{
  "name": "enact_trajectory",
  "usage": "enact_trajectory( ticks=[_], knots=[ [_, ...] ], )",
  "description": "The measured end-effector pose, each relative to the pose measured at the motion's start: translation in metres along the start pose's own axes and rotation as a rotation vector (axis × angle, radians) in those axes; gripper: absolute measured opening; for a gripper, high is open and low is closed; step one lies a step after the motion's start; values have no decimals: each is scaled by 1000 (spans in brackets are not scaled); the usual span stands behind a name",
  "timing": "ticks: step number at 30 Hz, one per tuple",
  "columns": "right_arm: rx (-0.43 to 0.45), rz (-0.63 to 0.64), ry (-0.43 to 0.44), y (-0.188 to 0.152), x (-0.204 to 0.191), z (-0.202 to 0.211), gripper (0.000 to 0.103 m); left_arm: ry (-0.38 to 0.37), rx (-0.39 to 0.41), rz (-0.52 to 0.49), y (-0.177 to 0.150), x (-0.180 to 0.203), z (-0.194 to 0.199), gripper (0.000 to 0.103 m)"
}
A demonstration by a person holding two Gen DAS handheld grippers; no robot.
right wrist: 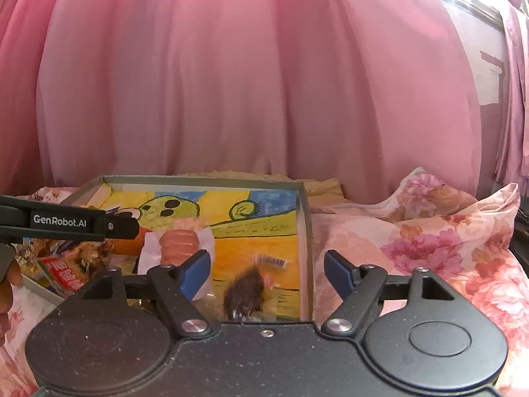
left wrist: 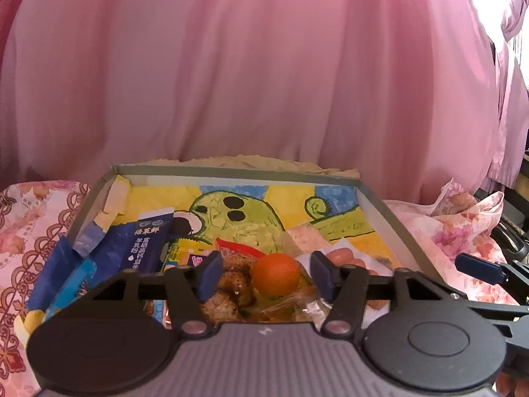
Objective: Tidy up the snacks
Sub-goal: 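Open both grippers to drop the orange and fish packet into the tray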
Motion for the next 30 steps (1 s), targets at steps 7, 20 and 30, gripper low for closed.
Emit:
enact_trajectory(
  ticks=[7, 20, 30],
  knots=[
    [10, -20, -16, 4, 3, 12, 89, 28, 31, 12, 7, 0, 13, 94],
    [70, -68, -10, 24, 8, 47, 102, 54, 102, 28, 23, 3, 48, 102],
    [116, -105, 3, 32, 1, 87, 102, 98, 158, 57, 18, -1, 94, 103]
  ],
)
Point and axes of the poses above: each gripper's, at about its wrist camera, not at the fingertips, and z roughly against the way its jaws point, x to its right, y to its top, the point moved 4 cm from there along -z, roughly the way its jaws point, and after that the axes turned 1 degree about z, right-handed, at the moved point
